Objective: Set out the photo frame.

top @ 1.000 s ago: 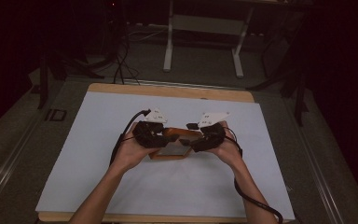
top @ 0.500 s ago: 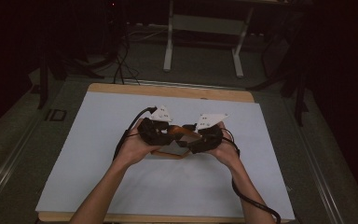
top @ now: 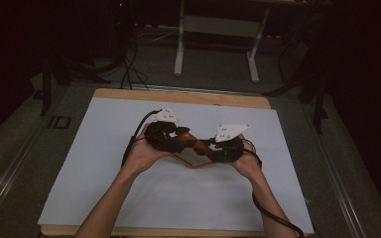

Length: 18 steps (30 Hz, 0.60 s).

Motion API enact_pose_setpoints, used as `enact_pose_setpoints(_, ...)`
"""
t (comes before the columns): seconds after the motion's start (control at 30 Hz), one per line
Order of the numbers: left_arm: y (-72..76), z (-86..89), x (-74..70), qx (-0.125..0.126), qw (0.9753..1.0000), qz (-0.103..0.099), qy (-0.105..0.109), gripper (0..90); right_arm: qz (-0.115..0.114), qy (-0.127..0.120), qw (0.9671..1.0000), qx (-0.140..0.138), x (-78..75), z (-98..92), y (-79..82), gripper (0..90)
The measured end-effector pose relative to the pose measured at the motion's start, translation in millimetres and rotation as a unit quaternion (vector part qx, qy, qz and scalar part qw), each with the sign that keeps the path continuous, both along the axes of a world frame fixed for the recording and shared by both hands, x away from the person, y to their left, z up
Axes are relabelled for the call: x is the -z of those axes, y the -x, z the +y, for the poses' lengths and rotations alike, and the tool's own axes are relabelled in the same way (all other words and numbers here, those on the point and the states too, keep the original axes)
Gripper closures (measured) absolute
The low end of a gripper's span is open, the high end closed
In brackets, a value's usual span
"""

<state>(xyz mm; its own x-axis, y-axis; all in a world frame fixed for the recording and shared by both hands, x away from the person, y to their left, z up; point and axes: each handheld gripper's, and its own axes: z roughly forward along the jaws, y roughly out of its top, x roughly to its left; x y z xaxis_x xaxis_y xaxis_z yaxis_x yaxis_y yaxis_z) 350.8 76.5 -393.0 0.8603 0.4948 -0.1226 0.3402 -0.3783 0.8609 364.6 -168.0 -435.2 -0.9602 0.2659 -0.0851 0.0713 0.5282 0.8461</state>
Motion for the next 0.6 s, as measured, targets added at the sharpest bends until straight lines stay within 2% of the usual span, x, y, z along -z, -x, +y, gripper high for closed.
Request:
enact_pose_setpoints(0.13,1.8,14.1,-0.1,-0.012,0.9996,-0.011,0.023,41.6,0.000,0.000,1.0000,0.006,0.7,-4.3,-0.1,68.0)
enact_pose_setpoints(0.23,2.3,25.1,3.3,-0.033,0.9988,-0.017,0.033,39.4,0.007,-0.008,0.9998,0.016,2.5,-10.4,-1.2,68.6)
enact_pose_setpoints(0.4,-1.2,39.3,16.1,-0.054,0.9973,-0.004,0.048,37.3,0.012,-0.014,0.9997,0.016,5.0,-18.2,-0.2,68.7)
enact_pose_setpoints(0.47,-2.6,42.3,22.4,-0.054,0.9969,0.001,0.057,37.2,0.011,-0.013,0.9997,0.016,5.1,-19.2,0.8,68.7)
enact_pose_setpoints(0.53,-3.1,42.7,25.5,-0.054,0.9968,0.004,0.059,36.2,0.011,-0.012,0.9998,0.015,5.2,-19.9,1.0,68.7)
enact_pose_setpoints(0.6,-5.6,42.9,34.7,-0.053,0.9967,0.007,0.061,34.8,0.013,-0.012,0.9997,0.015,5.7,-22.1,1.2,68.7)
